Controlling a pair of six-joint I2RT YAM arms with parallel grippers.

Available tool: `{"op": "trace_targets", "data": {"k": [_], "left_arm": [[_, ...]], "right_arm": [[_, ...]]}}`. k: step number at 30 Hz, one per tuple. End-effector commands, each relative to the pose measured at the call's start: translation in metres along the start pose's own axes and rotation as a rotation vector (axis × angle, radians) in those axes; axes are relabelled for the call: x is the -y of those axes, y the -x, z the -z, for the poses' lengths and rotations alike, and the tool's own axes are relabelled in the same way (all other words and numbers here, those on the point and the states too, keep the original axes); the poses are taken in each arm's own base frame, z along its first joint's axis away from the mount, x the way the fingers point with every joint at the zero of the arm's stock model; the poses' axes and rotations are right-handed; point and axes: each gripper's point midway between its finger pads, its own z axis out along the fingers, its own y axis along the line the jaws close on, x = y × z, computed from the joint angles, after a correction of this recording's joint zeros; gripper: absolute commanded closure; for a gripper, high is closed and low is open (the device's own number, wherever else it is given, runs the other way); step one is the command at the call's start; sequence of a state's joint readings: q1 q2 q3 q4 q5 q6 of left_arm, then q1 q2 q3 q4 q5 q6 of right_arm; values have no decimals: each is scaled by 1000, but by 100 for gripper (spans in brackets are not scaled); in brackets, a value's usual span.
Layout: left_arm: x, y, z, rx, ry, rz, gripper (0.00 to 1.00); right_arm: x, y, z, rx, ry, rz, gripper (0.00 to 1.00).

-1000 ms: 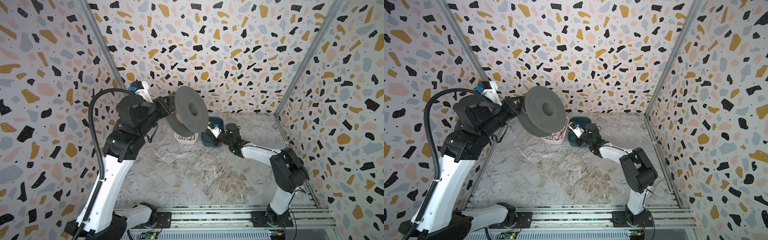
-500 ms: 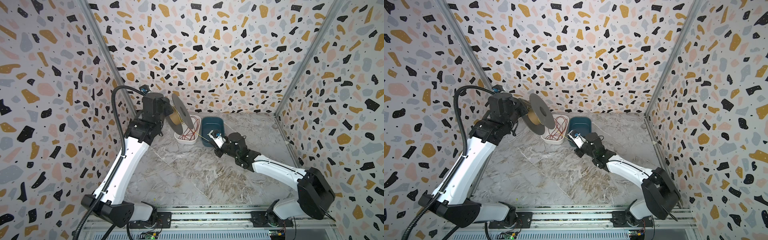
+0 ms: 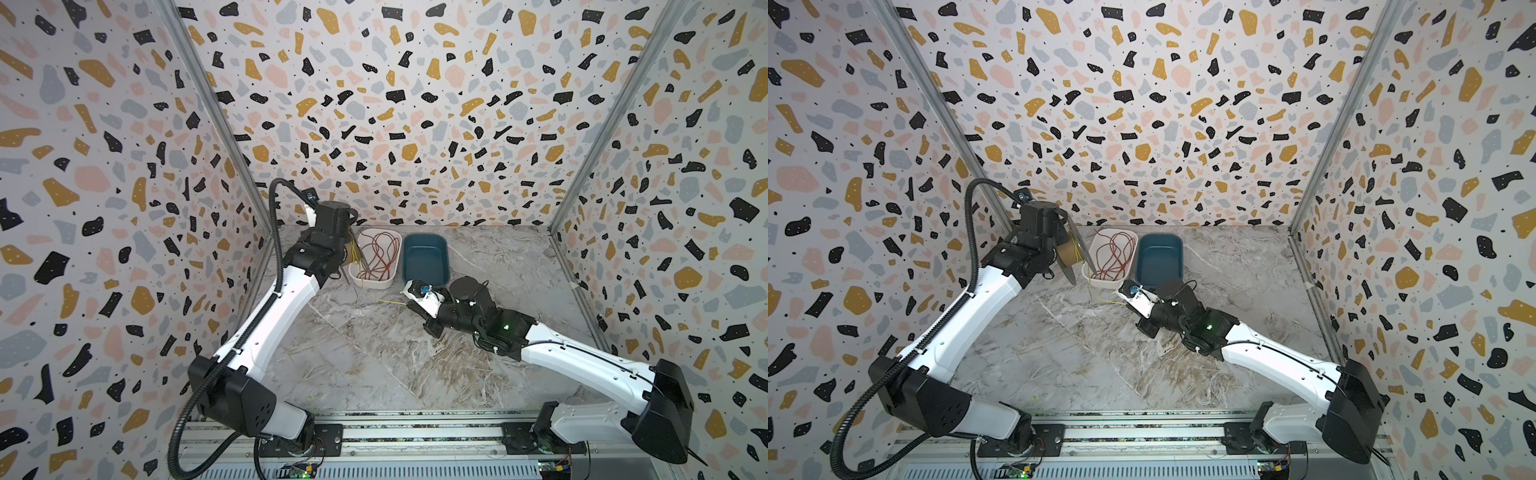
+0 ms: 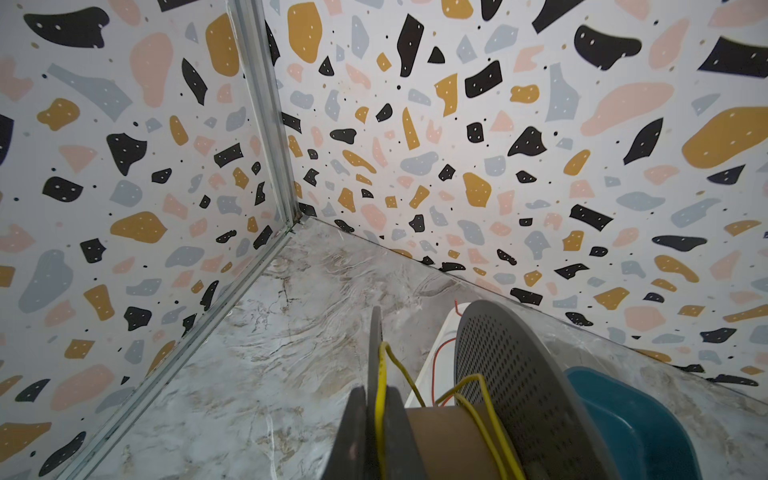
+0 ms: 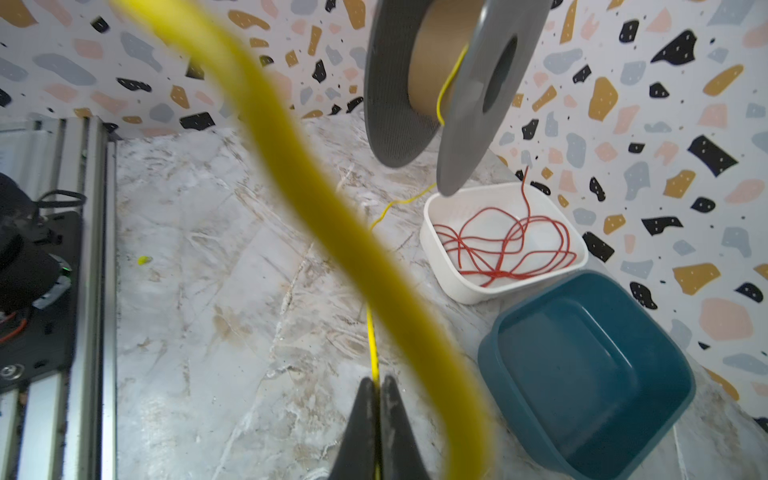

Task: Wrap the cables

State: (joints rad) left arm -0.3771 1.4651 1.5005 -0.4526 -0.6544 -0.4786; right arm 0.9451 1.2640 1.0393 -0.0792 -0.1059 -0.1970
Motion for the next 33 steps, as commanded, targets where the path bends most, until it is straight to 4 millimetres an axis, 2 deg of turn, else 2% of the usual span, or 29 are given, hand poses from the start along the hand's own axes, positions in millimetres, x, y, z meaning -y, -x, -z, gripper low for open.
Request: {"op": "trace_targets", "data": {"k": [1,9,15,20,25,33], "left_arm": [[7,27,10,112,-19,33,100],[36,-5,9,15,-164,-39,100],[51,-22,19,-40,-269,-100,100],[52,-33,23,-54,-286,-163,100],[61,-42,32,-53,-356,-174,100],[79,-59,54,-65,-486,-225,100]], "right_arm": [[0,59,32,116,6,48,100],[2,118,57,250,16,81,100],[11,146,60,307,6,103,100],[27,167,65,359,-7,84,100],[54,178,66,377,-46,33,100],[100,178,61,355,-92,-54,100]]}}
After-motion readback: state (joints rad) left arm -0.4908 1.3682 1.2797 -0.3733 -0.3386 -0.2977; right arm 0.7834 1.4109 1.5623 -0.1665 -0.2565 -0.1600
